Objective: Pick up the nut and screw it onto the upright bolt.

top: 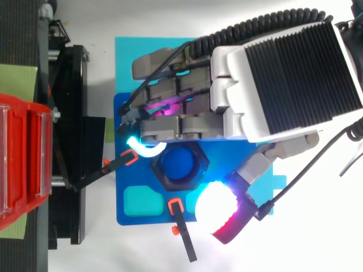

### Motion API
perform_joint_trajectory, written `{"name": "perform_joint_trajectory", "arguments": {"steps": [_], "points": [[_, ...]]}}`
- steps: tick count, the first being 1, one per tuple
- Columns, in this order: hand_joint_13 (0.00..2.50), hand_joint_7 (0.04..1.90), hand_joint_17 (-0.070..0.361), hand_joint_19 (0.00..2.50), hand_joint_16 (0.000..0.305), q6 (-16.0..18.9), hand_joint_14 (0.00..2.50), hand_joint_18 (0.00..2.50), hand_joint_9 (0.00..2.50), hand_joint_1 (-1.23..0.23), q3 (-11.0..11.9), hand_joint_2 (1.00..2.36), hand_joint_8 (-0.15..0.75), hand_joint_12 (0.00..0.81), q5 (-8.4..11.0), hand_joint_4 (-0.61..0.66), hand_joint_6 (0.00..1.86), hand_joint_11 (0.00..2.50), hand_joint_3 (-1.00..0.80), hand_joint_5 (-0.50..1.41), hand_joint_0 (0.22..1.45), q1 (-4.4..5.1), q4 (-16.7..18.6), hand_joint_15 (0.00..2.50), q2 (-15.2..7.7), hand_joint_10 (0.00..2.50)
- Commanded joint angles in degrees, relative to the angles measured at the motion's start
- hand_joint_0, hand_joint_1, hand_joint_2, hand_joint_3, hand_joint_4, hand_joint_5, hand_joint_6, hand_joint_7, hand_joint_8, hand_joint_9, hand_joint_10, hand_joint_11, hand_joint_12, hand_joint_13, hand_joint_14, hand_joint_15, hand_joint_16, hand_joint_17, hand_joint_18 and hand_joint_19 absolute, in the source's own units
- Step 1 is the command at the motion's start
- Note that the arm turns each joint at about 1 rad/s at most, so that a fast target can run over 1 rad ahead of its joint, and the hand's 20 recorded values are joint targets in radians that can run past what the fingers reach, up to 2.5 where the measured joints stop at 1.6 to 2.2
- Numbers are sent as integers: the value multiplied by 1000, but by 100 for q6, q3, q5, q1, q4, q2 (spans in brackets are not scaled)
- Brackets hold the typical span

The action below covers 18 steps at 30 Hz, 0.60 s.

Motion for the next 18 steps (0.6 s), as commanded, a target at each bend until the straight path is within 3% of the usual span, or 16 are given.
{"name": "perform_joint_trajectory", "arguments": {"steps": [1,18], "points": [[650,1262,68,88,30,-1,0,409,937,-203,-5,1000,258,260,-22,238,504,0,-500,11,543,-23,4,0,8,0],[831,1461,51,102,23,-36,0,600,1203,-257,-5,1000,221,208,-197,140,500,0,-500,91,552,-225,-40,0,8,0]]}}
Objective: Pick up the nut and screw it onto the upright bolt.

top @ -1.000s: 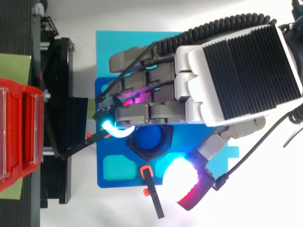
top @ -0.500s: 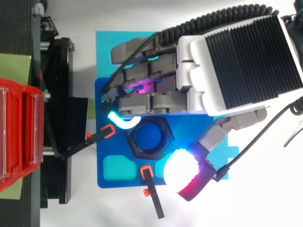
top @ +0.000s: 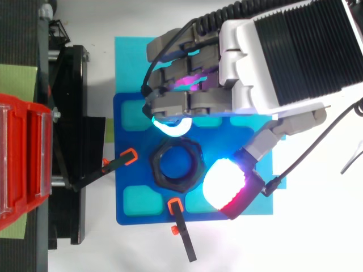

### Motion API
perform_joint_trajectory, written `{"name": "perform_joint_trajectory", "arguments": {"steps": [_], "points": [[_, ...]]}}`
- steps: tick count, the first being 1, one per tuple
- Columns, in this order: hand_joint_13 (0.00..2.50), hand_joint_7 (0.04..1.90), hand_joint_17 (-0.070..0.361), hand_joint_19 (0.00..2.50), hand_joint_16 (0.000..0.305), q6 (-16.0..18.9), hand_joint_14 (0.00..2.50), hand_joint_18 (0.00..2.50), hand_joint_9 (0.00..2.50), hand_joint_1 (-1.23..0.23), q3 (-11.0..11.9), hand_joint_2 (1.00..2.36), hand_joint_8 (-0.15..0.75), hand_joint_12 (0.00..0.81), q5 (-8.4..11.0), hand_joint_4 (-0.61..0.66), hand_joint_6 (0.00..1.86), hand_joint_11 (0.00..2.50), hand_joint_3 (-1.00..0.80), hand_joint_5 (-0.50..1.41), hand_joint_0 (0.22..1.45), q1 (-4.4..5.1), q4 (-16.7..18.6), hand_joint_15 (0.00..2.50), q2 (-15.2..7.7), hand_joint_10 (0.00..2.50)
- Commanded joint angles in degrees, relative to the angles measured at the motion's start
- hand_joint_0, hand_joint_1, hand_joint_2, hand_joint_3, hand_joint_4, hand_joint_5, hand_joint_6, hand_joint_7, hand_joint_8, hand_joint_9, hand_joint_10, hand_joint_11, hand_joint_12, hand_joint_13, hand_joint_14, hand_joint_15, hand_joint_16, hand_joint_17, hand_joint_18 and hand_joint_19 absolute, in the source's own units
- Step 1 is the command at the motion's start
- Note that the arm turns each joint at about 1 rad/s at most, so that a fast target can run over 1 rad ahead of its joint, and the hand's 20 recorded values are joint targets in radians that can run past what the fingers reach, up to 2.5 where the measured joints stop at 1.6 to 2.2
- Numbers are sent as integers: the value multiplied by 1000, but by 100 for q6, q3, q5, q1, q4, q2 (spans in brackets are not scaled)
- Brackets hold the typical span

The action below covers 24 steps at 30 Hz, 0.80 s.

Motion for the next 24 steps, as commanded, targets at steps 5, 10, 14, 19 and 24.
{"name": "perform_joint_trajectory", "arguments": {"steps": [5,10,14,19,24], "points": [[873,1479,46,109,20,-26,0,656,1276,-271,4,1000,205,191,-54,118,500,0,-500,99,550,-55,16,0,5,0],[812,1358,51,106,23,-26,0,575,1208,-216,4,1000,247,214,-81,186,503,0,-500,52,545,-91,43,0,5,0],[752,1165,57,103,25,-26,0,509,1119,-194,4,1000,247,232,-98,246,505,0,-500,-3,542,-99,86,0,5,0],[701,917,63,108,28,-26,0,467,1043,-181,4,1000,239,247,-98,272,504,0,-500,-53,537,-82,174,0,5,0],[664,749,69,99,30,-17,0,424,973,-169,39,1000,233,253,-98,228,503,0,-500,-85,531,-55,245,0,5,0]]}}
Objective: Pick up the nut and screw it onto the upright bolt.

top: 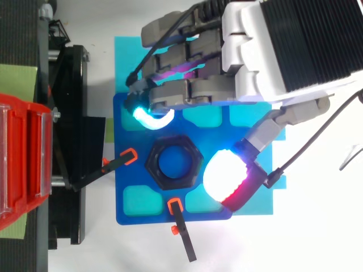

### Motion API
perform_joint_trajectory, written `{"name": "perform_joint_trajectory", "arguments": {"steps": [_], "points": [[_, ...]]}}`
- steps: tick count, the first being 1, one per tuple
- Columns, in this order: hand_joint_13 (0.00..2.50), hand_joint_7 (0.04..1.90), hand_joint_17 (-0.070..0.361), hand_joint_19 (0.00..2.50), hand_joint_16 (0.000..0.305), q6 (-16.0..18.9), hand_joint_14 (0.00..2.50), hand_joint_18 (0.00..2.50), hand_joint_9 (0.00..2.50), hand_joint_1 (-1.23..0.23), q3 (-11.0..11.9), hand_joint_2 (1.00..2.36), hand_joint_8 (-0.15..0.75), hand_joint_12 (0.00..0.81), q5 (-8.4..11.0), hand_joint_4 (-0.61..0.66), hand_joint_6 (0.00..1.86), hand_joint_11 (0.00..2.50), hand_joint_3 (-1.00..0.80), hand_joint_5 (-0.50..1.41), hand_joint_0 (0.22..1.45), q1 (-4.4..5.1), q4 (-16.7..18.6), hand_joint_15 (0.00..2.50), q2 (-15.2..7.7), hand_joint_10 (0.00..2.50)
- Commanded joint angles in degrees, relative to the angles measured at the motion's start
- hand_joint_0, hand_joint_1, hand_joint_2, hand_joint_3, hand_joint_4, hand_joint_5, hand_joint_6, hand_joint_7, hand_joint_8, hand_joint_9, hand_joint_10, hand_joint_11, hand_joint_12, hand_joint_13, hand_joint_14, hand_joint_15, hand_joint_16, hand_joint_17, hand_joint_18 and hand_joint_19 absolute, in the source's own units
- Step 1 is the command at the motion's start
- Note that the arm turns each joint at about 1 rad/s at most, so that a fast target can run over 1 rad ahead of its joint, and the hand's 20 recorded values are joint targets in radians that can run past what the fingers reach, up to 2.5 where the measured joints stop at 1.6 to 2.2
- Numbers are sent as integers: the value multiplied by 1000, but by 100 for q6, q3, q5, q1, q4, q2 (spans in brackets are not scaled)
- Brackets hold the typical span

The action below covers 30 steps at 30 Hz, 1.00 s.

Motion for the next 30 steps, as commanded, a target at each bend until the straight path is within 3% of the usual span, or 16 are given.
{"name": "perform_joint_trajectory", "arguments": {"steps": [1,7,11,17,24,30], "points": [[657,739,69,94,31,3,0,425,967,-167,11,1000,228,256,0,228,502,0,-500,-86,529,17,59,0,0,0],[604,680,76,80,34,11,0,363,874,-143,11,1000,218,268,26,222,502,0,-500,-100,524,78,103,0,-8,0],[582,838,76,78,34,11,0,344,853,-132,11,1000,231,276,61,229,503,0,-500,-75,523,131,68,0,-8,0],[571,812,76,79,34,11,0,335,851,-134,2,1000,231,277,114,230,503,0,-500,-76,524,184,-46,0,-8,0],[565,822,77,83,34,3,0,329,841,-136,-33,1000,232,279,105,236,503,0,-500,-74,524,184,-99,0,-8,0],[569,970,76,82,34,3,0,327,844,-141,-24,1000,240,276,97,265,504,0,-500,-53,528,184,-108,0,-8,0]]}}
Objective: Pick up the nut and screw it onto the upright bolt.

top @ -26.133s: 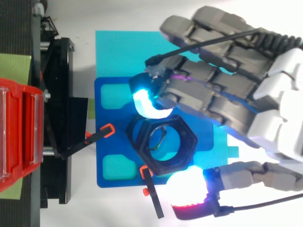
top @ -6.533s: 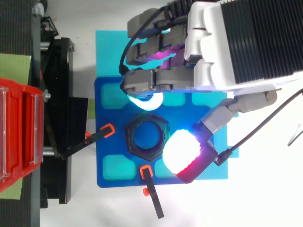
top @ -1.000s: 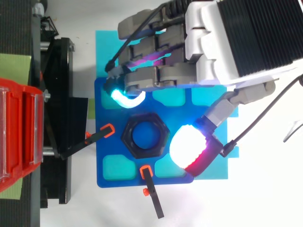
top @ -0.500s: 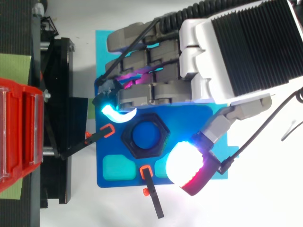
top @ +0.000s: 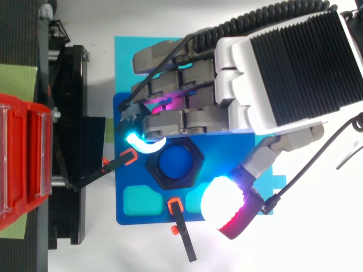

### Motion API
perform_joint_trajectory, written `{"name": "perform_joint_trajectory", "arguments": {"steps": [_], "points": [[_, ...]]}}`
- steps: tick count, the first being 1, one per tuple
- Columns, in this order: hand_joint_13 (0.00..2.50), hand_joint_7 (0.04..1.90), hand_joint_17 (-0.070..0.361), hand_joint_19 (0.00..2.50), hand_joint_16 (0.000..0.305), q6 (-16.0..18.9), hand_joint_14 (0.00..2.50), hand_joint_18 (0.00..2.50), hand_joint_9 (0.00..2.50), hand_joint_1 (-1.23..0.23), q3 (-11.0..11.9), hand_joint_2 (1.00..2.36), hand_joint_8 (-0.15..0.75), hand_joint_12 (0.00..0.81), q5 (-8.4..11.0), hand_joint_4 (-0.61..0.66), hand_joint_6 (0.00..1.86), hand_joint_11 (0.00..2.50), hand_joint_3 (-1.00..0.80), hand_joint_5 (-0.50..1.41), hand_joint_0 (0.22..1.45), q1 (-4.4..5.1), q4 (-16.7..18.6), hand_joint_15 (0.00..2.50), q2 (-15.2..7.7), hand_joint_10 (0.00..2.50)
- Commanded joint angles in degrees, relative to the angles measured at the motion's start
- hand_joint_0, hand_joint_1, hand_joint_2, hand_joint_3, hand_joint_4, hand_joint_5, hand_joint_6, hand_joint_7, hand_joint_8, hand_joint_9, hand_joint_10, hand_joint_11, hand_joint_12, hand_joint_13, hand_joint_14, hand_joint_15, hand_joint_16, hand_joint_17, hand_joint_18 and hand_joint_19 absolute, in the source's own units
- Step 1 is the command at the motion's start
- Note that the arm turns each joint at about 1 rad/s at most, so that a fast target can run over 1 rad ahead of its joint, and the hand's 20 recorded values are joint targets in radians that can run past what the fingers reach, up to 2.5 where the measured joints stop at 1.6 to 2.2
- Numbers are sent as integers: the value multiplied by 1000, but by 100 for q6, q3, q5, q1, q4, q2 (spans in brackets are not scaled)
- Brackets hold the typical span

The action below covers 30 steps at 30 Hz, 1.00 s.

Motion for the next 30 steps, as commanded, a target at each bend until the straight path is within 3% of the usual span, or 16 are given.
{"name": "perform_joint_trajectory", "arguments": {"steps": [1,15,17,26,30], "points": [[571,999,76,83,34,0,0,326,848,-144,-2,1000,240,276,-3,263,504,0,-500,-49,529,-8,-10,0,-1,0],[681,1489,65,87,29,-9,0,419,1007,-197,-2,1000,265,258,-73,196,501,0,-500,11,547,-105,-1,0,-1,0],[708,1517,62,91,28,-9,0,453,1026,-208,-2,1000,263,250,-73,196,500,0,-500,27,550,-105,-1,0,-1,0],[908,1288,46,138,21,-9,0,675,1323,-248,-10,1000,253,193,-108,114,608,0,-500,56,557,-149,-1,0,-1,0],[877,1449,49,132,22,-9,1,635,1284,-240,-2,1000,262,207,-117,170,501,0,-500,53,555,-167,8,0,-1,0]]}}
